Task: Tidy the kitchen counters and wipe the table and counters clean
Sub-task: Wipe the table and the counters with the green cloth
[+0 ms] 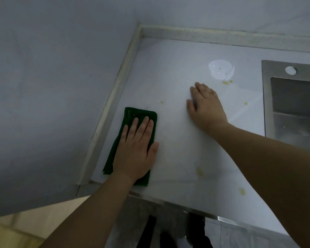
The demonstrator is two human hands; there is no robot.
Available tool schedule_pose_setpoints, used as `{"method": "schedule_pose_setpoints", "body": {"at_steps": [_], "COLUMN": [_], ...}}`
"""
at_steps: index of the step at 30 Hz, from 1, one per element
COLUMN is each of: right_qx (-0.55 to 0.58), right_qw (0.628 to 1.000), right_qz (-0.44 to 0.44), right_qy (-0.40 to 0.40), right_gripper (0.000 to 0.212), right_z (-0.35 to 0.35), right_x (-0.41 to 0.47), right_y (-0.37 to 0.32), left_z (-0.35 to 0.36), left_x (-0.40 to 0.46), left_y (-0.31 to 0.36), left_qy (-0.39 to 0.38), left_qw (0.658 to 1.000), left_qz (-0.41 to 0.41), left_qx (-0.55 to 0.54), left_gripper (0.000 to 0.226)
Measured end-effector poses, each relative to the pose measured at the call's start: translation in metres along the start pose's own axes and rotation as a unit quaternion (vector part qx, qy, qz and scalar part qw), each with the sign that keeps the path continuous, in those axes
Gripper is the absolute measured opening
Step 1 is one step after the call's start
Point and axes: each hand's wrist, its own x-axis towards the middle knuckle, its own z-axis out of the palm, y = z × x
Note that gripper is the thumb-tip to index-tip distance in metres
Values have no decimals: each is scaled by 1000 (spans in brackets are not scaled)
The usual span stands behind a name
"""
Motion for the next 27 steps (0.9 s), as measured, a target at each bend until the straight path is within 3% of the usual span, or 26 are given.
{"method": "schedule_pose_setpoints", "body": {"at_steps": [27], "right_qx": [-5], "right_qw": [1000], "right_qz": [0], "right_qy": [6], "right_gripper": [52], "right_z": [8], "right_x": [-6], "right_y": [-3], "left_z": [6], "left_x": [-25], "left_y": [25], "left_qy": [-5], "left_qw": [1000], "left_qz": [-7], "left_qx": [-1], "left_gripper": [71]}}
